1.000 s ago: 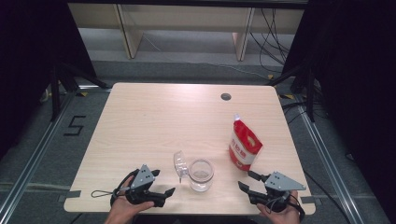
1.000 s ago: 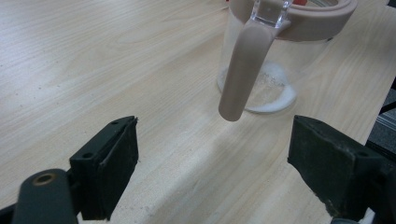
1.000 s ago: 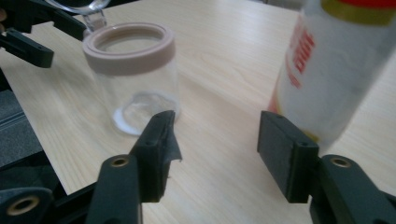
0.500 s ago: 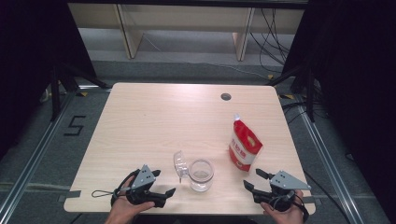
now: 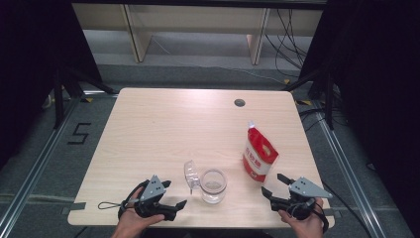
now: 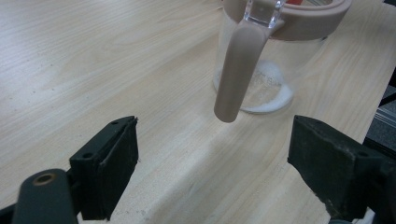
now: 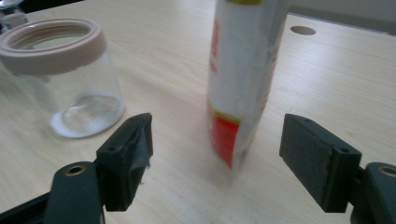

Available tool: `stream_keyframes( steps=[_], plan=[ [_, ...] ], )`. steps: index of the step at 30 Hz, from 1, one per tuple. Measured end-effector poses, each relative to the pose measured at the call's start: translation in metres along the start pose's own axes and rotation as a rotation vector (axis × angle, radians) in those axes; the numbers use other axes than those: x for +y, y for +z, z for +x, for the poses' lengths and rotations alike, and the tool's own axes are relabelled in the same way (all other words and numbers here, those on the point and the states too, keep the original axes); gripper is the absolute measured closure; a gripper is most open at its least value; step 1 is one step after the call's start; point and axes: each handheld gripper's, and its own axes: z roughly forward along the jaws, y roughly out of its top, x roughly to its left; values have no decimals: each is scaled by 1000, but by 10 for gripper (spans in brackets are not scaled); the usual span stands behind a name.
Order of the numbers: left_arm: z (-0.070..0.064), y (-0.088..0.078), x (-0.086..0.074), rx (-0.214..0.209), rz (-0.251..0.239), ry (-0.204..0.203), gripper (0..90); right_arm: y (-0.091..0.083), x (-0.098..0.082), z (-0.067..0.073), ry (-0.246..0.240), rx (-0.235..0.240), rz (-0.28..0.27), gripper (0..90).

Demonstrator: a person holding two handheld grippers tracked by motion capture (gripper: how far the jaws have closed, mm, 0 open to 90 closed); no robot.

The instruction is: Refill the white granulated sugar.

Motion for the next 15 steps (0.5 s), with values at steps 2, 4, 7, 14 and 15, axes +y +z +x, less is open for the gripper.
stream_keyframes(
  steps=[2, 4, 7, 14, 15],
  plan=[
    [1, 0, -1, 4, 3, 21, 158, 3, 1, -2, 10, -11, -11, 250],
    [0, 0, -2, 2, 3, 9, 158, 10, 4, -6, -7, -6, -21, 244],
    [1, -2, -1, 14, 6, 9, 158, 23, 9, -6, 2, -10, -10, 246],
    [1, -1, -2, 10, 1, 4, 158, 43, 16, -10, -31, -1, -46, 260],
    [2, -1, -2, 8, 6, 8, 158, 48, 17, -8, -16, -14, -46, 261]
  ],
)
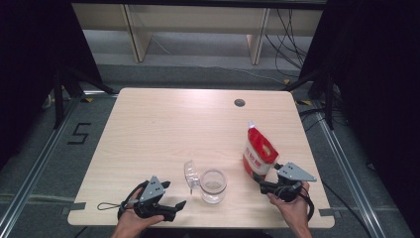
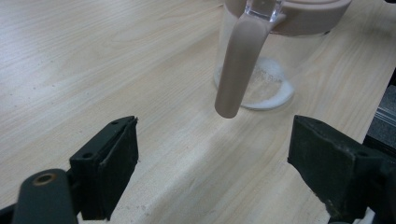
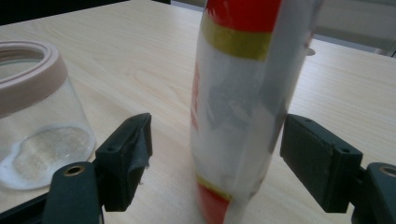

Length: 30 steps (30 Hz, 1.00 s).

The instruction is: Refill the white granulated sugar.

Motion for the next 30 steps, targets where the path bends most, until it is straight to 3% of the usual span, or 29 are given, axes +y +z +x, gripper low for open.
stream_keyframes(
  steps=[1, 3, 4, 6, 8, 11, 13, 14, 16, 19, 24, 26, 30],
  plan=[
    [0, 0, 0, 0, 1, -4, 158, 0, 0, 2, 16, -5, 10, 263],
    [0, 0, 0, 1, 2, 2, 158, 4, 1, -1, -10, -1, -4, 263],
    [-2, 0, 0, 6, -7, -3, 158, 8, 1, 1, 11, -7, -2, 265],
    [-1, 0, 0, 6, -8, 12, 158, 11, 2, 1, -1, -10, -7, 285],
    [0, 0, 0, 4, -4, 17, 158, 12, 2, 1, 19, -16, -12, 285],
    [1, -1, 0, 0, 2, 26, 158, 14, 2, -1, -1, -13, -24, 285],
    [0, 0, 0, 3, -2, 21, 158, 16, 3, -2, -1, -16, -32, 287],
    [-1, 0, 0, 4, -3, -5, 158, 17, 2, 1, 34, -12, -29, 293],
    [-1, 0, 0, 4, -2, -1, 158, 20, 2, -2, -16, -18, -39, 320],
    [0, 0, 0, -1, 6, 3, 158, 20, 2, -3, -19, -41, -42, 364],
    [-1, 0, 0, -1, 2, -3, 158, 18, 2, -6, 10, -21, -22, 437],
    [-1, 0, 0, 0, 7, 3, 158, 19, 3, -10, -31, -11, -32, 445],
    [-1, 0, 0, -1, 4, 5, 159, 19, 3, -11, -28, 9, -32, 453]
  ],
)
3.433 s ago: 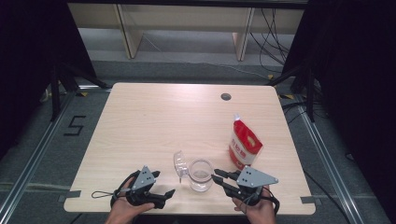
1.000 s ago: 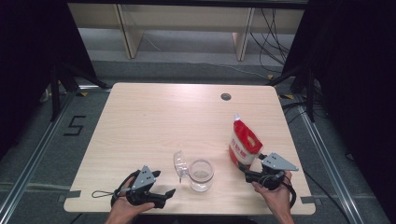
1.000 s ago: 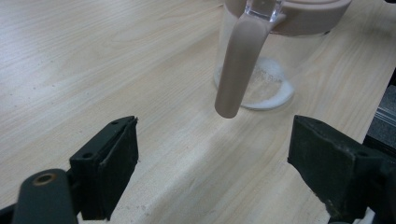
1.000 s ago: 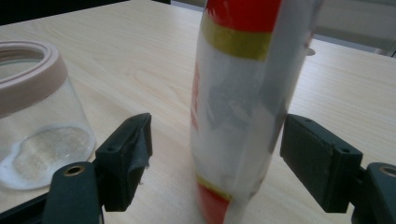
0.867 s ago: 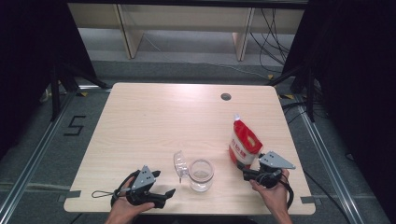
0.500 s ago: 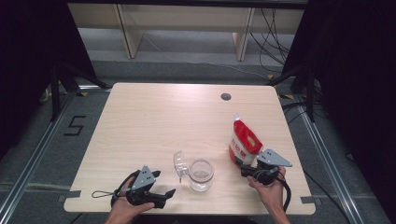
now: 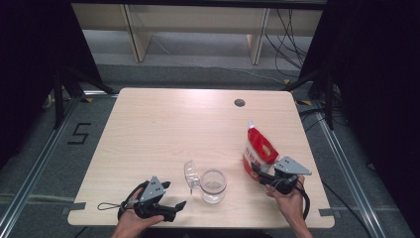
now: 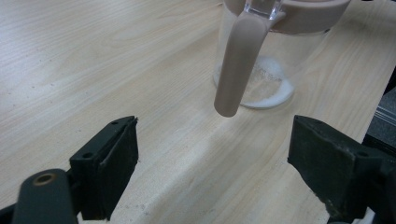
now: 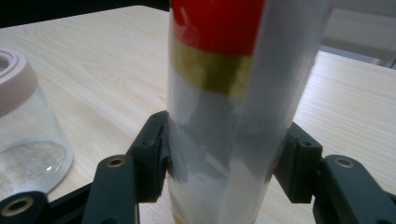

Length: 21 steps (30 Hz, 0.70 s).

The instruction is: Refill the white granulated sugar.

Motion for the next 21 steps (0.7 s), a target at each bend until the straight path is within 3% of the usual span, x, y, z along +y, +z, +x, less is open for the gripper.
stream_keyframes(
  steps=[6, 8, 9, 10, 15, 16, 17, 21],
  plan=[
    [1, 0, 0, -2, -1, 1, 158, -1, -1, -7, -14, 66, -15, 464],
    [0, 0, 0, -2, -4, 0, 159, -4, -1, -9, -11, 84, 10, 464],
    [1, 0, 0, -2, -4, 0, 158, -2, -2, -14, -57, 117, -19, 464],
    [1, 0, 0, 0, 4, 5, 159, -3, -2, -15, -56, 128, -10, 465],
    [1, 0, 0, 3, 7, 5, 158, -4, -4, -11, -33, 89, -17, 439],
    [0, 0, 0, 6, 9, 8, 158, -4, -4, -8, -25, 58, -14, 384],
    [0, 0, 0, 6, 8, 7, 158, -4, -5, -5, -10, 59, 3, 384],
    [0, 0, 0, 2, 5, 0, 158, 0, -5, 0, 31, 49, -19, 369]
  ],
)
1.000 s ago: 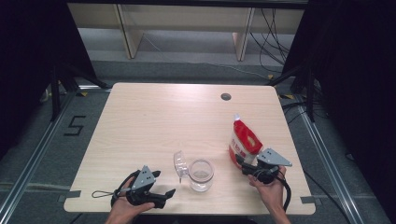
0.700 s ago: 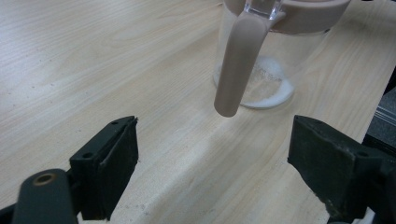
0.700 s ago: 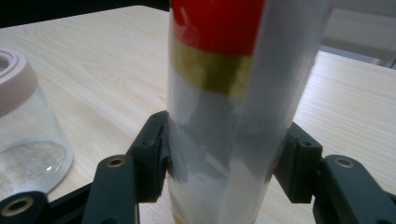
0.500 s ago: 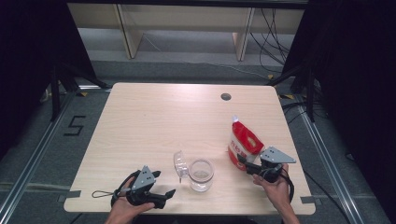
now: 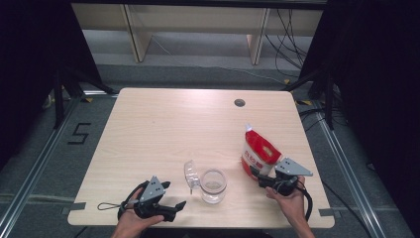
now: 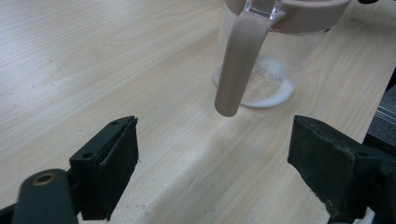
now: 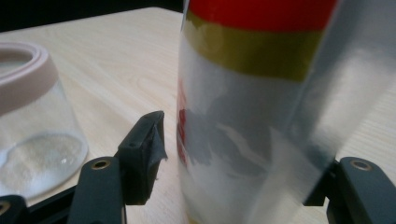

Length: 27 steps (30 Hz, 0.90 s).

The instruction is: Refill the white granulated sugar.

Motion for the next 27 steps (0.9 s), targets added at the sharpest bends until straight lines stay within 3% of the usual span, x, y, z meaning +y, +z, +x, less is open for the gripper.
stream_keyframes(
  steps=[2, 6, 8, 9, 11, 12, 18, 20, 21, 22, 24, 25, 27],
  plan=[
    [0, 1, 0, 2, 4, 4, 159, 2, 0, -1, -21, -2, -37, 366],
    [0, 1, 0, 3, 7, 6, 159, 4, -2, 2, 6, -34, -19, 304],
    [0, 1, 0, 3, 7, 7, 158, 6, -2, -1, -10, -34, -35, 299],
    [0, 1, 0, 0, 10, 8, 159, 6, -2, 0, 19, -46, -46, 280],
    [0, 3, 0, -4, 6, -3, 159, 8, -3, -2, 7, -38, -77, 275],
    [1, 2, 0, 1, 20, 15, 159, 9, -3, -2, 5, -31, -78, 276],
    [-1, 3, 0, -3, 8, -4, 158, 11, -3, -3, 14, -37, -96, 270],
    [1, 2, 0, 4, 25, 22, 159, 13, -4, -4, 4, -41, -106, 277],
    [1, 2, 0, 5, 27, 23, 159, 14, -5, -4, 29, -33, -125, 279],
    [0, 3, 0, 0, 21, 14, 159, 14, -5, -6, 6, -37, -126, 290],
    [-2, 3, -1, -1, 5, -3, 159, 15, -7, -8, 3, -36, -134, 295],
    [0, 3, -1, 1, 13, 10, 159, 18, -12, -10, 39, -40, -121, 288],
    [-1, 3, 0, -5, 10, 5, 158, 18, -12, -8, 43, -30, -135, 295]
  ],
)
